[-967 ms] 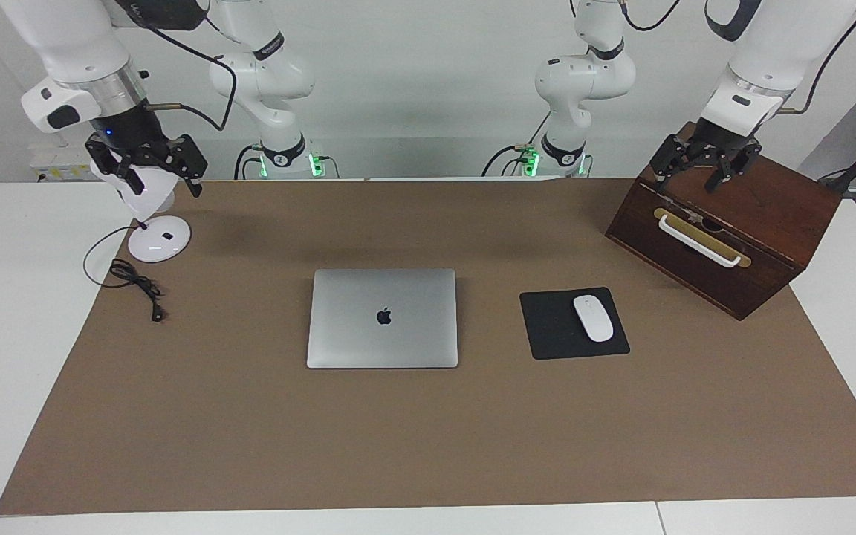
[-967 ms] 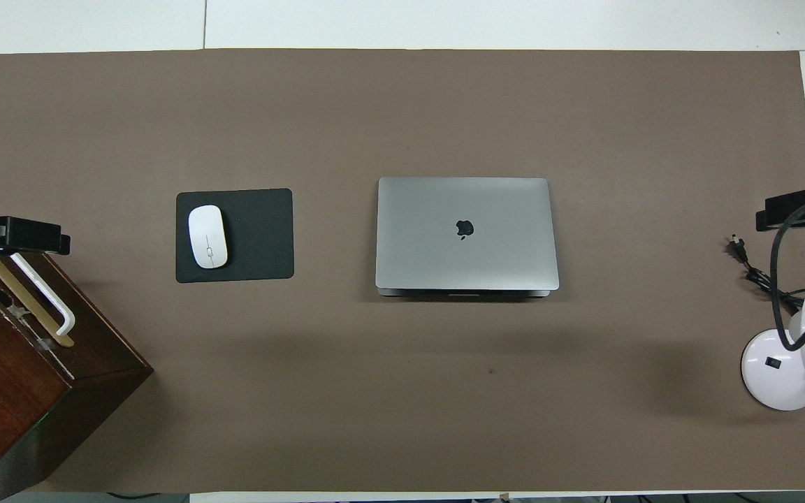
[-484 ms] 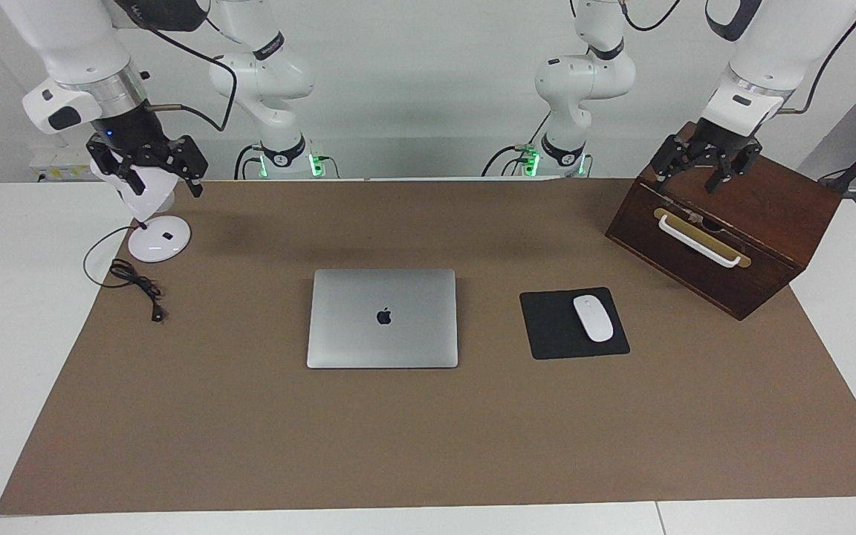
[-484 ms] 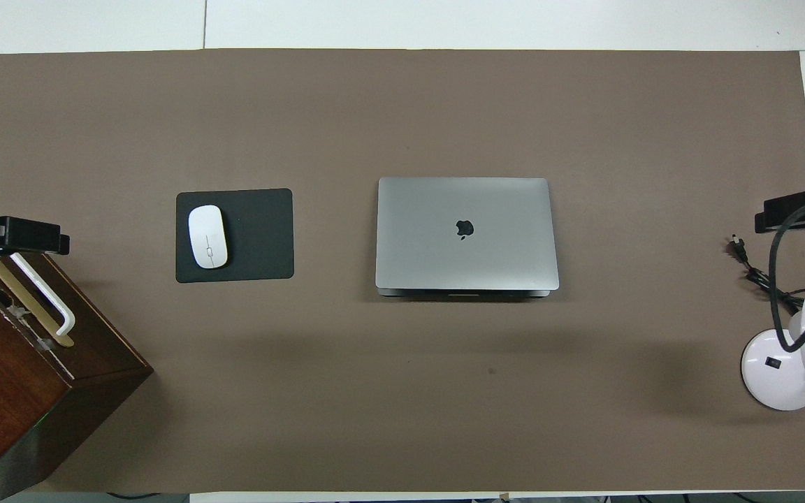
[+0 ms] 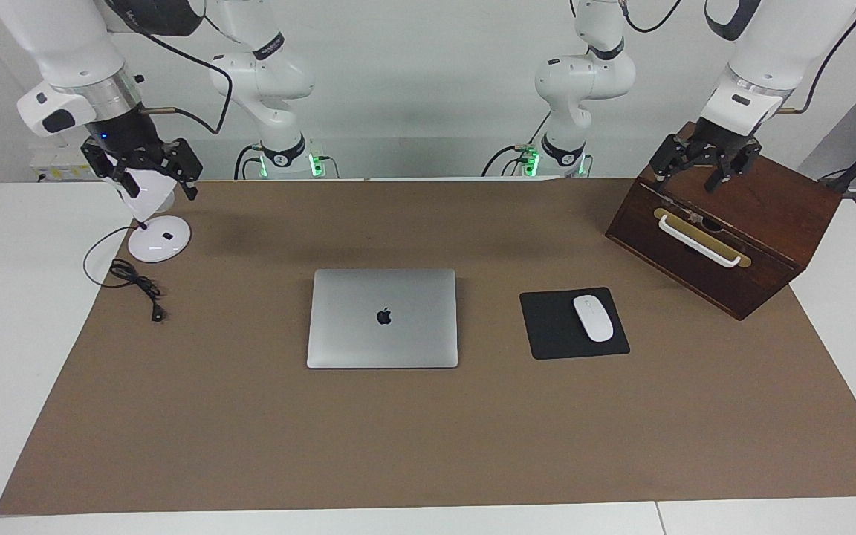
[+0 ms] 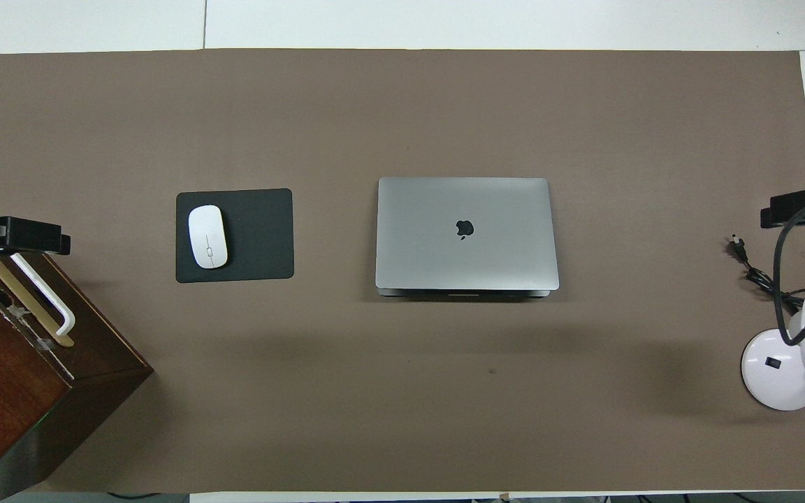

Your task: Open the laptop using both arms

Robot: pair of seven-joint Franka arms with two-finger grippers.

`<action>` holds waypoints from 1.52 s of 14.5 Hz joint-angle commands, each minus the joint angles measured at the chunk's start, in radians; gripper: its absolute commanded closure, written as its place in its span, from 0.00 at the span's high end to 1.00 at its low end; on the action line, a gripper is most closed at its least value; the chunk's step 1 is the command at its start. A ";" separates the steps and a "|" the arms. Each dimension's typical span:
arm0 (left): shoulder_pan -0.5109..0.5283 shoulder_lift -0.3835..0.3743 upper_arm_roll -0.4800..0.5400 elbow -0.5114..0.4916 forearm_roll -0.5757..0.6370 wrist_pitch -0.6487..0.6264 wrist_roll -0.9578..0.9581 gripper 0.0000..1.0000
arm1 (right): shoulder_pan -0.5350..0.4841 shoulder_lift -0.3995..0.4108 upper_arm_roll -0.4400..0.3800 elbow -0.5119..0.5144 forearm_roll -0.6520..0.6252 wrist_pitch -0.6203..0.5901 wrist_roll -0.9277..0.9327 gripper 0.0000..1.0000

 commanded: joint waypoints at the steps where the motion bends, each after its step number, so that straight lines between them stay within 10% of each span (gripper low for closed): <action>1: -0.020 -0.021 0.007 -0.024 0.016 0.010 -0.022 1.00 | -0.032 -0.027 0.007 -0.056 0.006 0.076 -0.085 1.00; 8: -0.026 -0.024 -0.002 -0.024 0.010 -0.011 -0.024 0.99 | -0.052 -0.028 0.007 -0.226 0.140 0.324 -0.101 0.95; 10: -0.028 -0.024 -0.002 -0.025 0.006 -0.007 -0.028 0.74 | -0.053 -0.030 0.007 -0.263 0.227 0.372 -0.093 0.95; 13: -0.028 -0.024 -0.002 -0.027 0.005 -0.005 -0.042 0.03 | -0.040 -0.038 0.007 -0.295 0.284 0.407 -0.017 0.95; 22: -0.103 -0.064 -0.004 -0.128 0.005 0.123 -0.024 0.00 | 0.000 -0.090 0.018 -0.422 0.574 0.522 0.314 0.95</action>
